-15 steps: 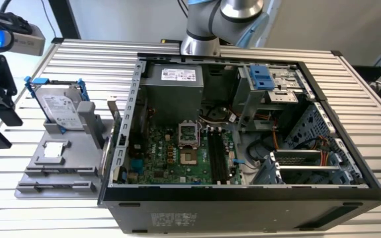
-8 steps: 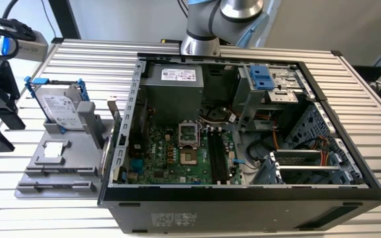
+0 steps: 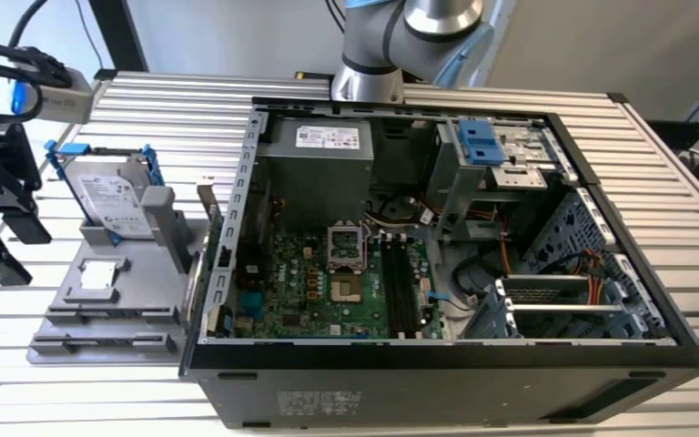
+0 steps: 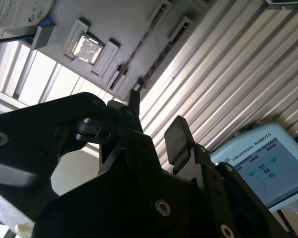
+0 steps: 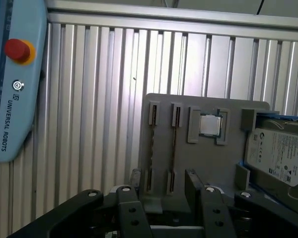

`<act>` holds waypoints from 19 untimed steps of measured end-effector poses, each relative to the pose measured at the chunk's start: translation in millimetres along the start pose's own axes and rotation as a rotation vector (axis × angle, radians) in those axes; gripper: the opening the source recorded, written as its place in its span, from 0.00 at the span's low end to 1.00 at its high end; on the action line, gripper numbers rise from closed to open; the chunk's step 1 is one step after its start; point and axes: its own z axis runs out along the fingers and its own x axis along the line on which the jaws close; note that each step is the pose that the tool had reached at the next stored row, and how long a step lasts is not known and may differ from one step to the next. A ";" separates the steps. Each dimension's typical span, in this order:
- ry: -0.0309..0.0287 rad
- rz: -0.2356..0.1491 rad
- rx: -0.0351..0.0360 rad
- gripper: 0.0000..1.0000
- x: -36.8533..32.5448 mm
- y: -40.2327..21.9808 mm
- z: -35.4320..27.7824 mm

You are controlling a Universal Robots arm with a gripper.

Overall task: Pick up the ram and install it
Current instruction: 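Pick up the ram and move it above insertion slot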

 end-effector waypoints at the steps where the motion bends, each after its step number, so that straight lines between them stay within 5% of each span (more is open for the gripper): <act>1: 0.0007 0.000 -0.0001 1.00 0.0 0.0 0.9; 19: 0.0127 0.000 -0.0008 1.00 -0.2 -0.5 18.8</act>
